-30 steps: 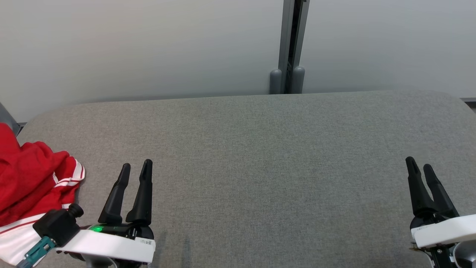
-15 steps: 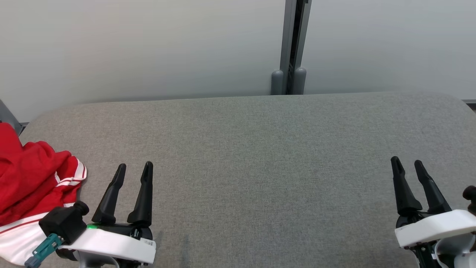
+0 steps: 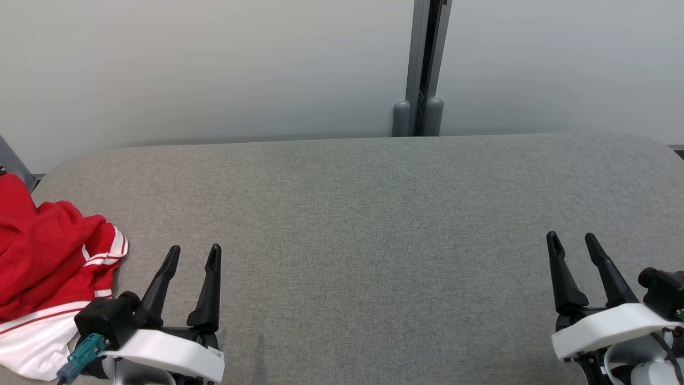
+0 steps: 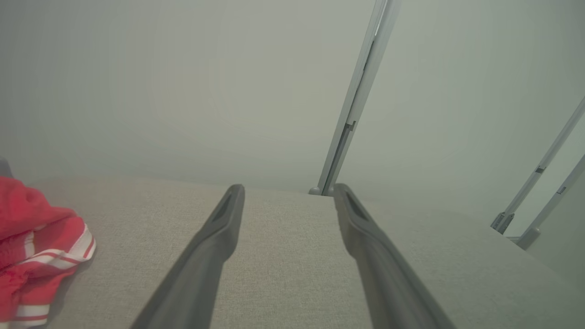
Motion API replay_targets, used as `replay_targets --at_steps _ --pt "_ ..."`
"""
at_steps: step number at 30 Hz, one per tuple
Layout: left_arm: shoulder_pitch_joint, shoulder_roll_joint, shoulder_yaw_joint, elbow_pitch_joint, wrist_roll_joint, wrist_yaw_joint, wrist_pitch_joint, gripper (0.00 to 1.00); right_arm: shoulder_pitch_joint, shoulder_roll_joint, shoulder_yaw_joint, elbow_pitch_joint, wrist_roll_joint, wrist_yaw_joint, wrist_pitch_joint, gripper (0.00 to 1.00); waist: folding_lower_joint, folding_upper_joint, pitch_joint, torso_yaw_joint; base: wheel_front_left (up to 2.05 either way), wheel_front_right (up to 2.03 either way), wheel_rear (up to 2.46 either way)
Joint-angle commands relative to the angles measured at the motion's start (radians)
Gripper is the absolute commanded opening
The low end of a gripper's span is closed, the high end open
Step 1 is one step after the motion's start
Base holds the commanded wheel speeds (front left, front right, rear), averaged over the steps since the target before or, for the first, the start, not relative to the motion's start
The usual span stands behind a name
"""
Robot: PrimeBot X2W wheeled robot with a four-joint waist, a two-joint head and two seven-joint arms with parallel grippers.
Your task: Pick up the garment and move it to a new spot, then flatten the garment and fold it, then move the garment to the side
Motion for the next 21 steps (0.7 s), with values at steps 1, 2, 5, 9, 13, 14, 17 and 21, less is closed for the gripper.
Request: replay_targets --at_steps 1,2,5,9,13,14,17,21 --pt "-0.027 0.004 0.003 0.000 0.017 0.004 0.000 1.00 -0.015 -0.006 0.006 0.000 -0.023 0.002 -0.010 1.00 0.0000 0.0000 0.000 0.000 0.00 0.00 0.00" --pt "-0.027 0.004 0.003 0.006 0.026 0.006 -0.002 1.00 -0.016 -0.005 0.007 0.005 -0.033 0.002 -0.015 1.00 0.0000 0.0000 0.000 0.001 0.00 0.00 0.00" --pt "-0.031 0.007 0.001 0.022 0.050 0.012 -0.002 1.00 -0.021 -0.003 0.008 0.021 -0.063 0.002 -0.025 1.00 0.0000 0.0000 0.000 0.002 0.00 0.00 0.00" --pt "-0.038 0.006 -0.001 0.041 0.077 0.020 0.000 1.00 -0.023 0.003 0.008 0.035 -0.101 0.002 -0.036 1.00 0.0000 0.0000 0.000 0.003 0.00 0.00 0.00" --pt "-0.045 0.010 -0.001 0.060 0.104 0.026 0.004 1.00 -0.025 0.008 0.007 0.048 -0.134 0.002 -0.046 1.00 0.0000 0.0000 -0.001 0.004 0.00 0.00 0.00" --pt "-0.047 0.010 -0.001 0.063 0.109 0.028 0.003 1.00 -0.026 0.009 0.008 0.052 -0.142 0.002 -0.049 1.00 0.0000 0.0000 -0.001 0.005 0.00 0.00 0.00" --pt "-0.046 0.010 0.001 0.073 0.127 0.034 0.004 1.00 -0.027 0.013 0.000 0.063 -0.165 0.002 -0.053 1.00 0.0000 0.0000 -0.003 0.006 0.00 0.00 0.00" --pt "-0.051 0.013 0.001 0.081 0.147 0.038 0.005 1.00 -0.032 0.016 -0.004 0.075 -0.195 0.002 -0.062 1.00 0.0000 0.0000 -0.005 0.009 0.00 0.00 0.00"
